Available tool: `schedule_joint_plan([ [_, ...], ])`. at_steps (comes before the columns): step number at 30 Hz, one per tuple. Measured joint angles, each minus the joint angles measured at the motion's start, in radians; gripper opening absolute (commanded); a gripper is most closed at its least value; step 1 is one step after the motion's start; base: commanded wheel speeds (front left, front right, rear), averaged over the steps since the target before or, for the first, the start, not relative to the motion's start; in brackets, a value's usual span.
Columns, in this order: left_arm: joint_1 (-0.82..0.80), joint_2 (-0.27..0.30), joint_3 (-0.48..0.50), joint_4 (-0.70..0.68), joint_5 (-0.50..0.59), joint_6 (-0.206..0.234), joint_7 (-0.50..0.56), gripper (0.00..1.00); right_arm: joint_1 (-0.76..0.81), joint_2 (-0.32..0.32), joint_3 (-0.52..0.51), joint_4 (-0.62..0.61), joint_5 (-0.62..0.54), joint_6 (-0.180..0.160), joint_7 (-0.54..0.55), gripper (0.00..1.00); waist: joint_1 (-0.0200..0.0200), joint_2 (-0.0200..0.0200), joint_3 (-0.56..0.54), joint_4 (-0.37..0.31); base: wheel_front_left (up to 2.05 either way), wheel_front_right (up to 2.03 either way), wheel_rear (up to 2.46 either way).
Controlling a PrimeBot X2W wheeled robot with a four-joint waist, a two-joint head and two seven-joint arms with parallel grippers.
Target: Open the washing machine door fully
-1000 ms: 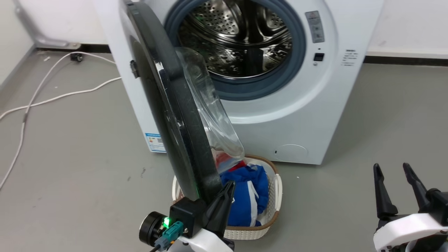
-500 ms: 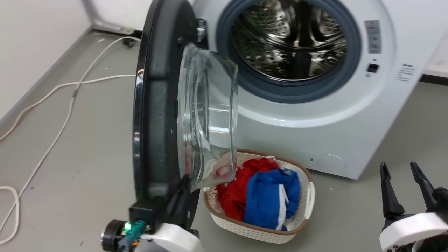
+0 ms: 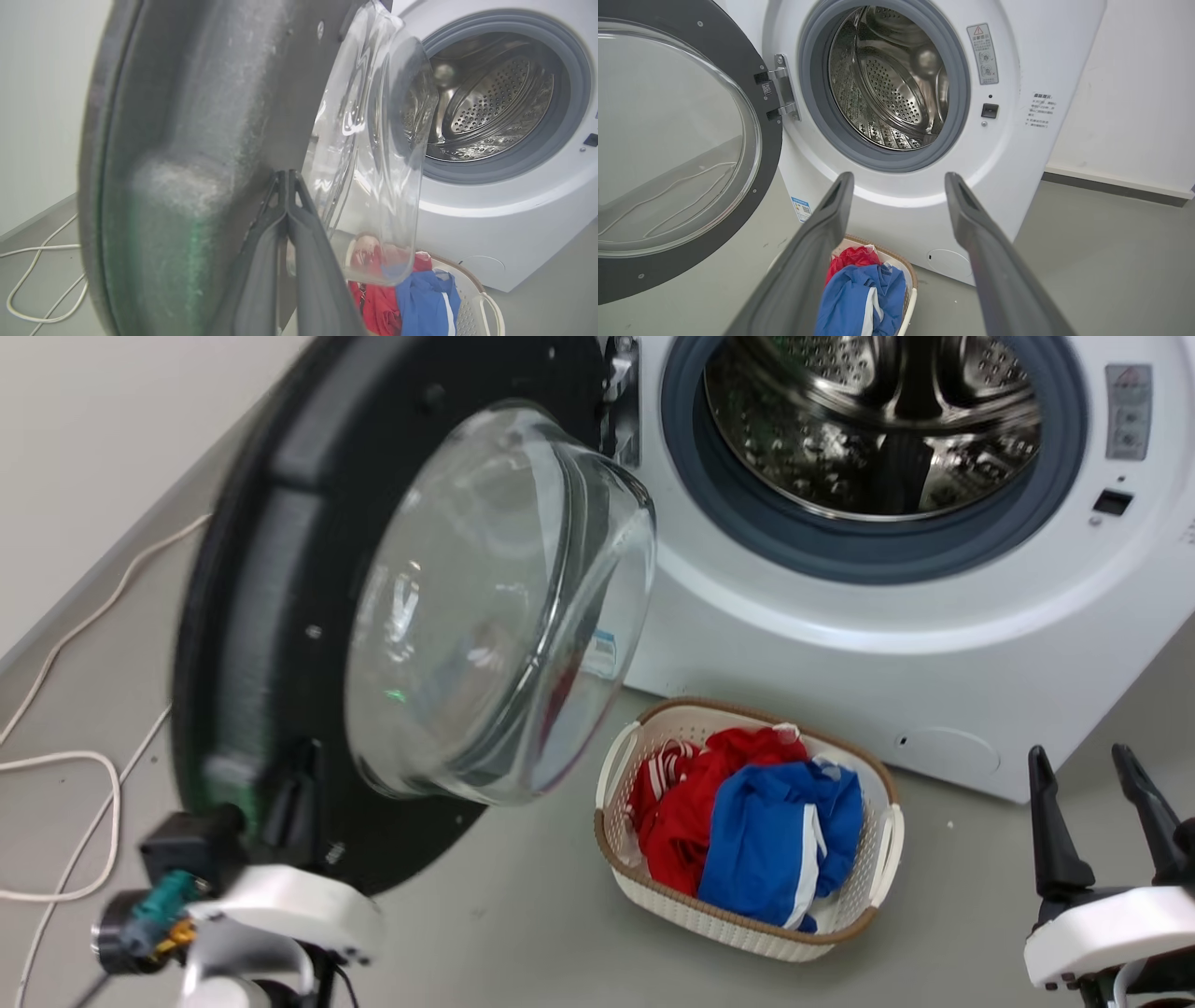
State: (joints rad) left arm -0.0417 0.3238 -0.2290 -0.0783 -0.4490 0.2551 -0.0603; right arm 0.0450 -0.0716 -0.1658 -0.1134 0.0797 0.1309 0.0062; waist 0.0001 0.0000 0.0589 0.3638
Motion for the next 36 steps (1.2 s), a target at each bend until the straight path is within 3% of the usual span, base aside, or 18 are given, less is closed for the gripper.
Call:
schedule_joint_plan([
  [10,-0.123,0.053,0.143,0.183,-0.097,-0.051,-0.073,0.0,-0.056,-0.028,0.013,-0.022,0.0,0.0,0.012,1.0,0.0,0.0,0.1,-0.01,0.0,0.0,0.0],
  [20,-0.219,0.083,0.209,0.365,-0.154,-0.103,-0.136,0.0,-0.082,-0.038,0.016,-0.011,0.004,0.0,0.012,1.0,0.0001,0.0,0.145,-0.037,0.0,0.0,0.0],
  [29,-0.219,0.074,0.205,0.4,-0.128,-0.095,-0.173,0.0,-0.081,-0.027,0.022,0.013,0.003,0.0,0.007,1.0,0.0,0.0,0.115,-0.042,0.0,0.0,0.0],
  [36,-0.101,0.06,0.17,0.303,-0.07,-0.05,-0.186,0.0,-0.045,-0.001,0.028,0.044,0.003,0.0,-0.008,1.0,0.0,0.0,0.034,-0.042,0.0,0.0,0.0],
])
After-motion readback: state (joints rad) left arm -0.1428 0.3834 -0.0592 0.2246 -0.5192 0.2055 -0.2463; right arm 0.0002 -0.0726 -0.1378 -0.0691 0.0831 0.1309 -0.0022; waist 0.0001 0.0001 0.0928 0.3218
